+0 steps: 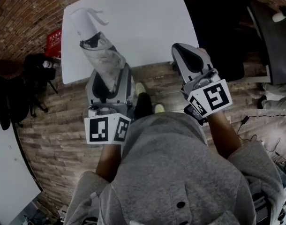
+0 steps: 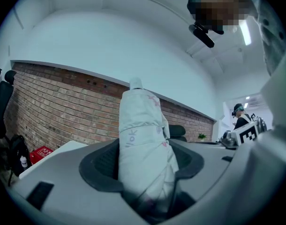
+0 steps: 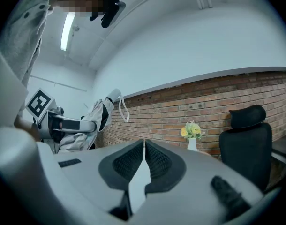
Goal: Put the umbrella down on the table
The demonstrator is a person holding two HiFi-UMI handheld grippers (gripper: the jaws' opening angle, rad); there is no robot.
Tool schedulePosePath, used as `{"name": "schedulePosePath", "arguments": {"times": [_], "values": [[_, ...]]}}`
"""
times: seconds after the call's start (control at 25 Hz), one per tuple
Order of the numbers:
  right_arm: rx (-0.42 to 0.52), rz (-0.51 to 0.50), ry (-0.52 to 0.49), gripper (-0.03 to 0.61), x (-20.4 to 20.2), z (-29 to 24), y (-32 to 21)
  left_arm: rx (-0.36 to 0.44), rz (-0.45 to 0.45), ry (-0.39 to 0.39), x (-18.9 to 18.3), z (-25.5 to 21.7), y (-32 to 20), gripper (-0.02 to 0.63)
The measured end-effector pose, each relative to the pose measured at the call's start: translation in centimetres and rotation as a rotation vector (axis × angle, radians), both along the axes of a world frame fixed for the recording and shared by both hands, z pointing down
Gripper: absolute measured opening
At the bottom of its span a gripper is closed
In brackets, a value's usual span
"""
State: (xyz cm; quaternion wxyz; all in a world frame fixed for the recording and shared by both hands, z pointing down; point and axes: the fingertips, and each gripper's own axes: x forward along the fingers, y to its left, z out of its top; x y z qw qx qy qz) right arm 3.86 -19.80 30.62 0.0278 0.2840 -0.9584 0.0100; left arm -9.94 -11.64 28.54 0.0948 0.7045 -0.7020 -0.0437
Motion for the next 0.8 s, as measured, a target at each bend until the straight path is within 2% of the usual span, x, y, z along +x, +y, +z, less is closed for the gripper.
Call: {"name": "schedulePosePath", "arguments": {"times": [0.28,0.8], "values": [[-0.001,0.009,0.008,0.031,-3.8,-0.2,-4.4,-0.025,0.015,-0.003,-3.8,0.5,-4.7,0.287],[-0.016,0.018,0.05,0.031,-8.0,0.9,-7.5,-0.077,0.045,0.001,-7.6,2.2,-8.8,0.287]]}}
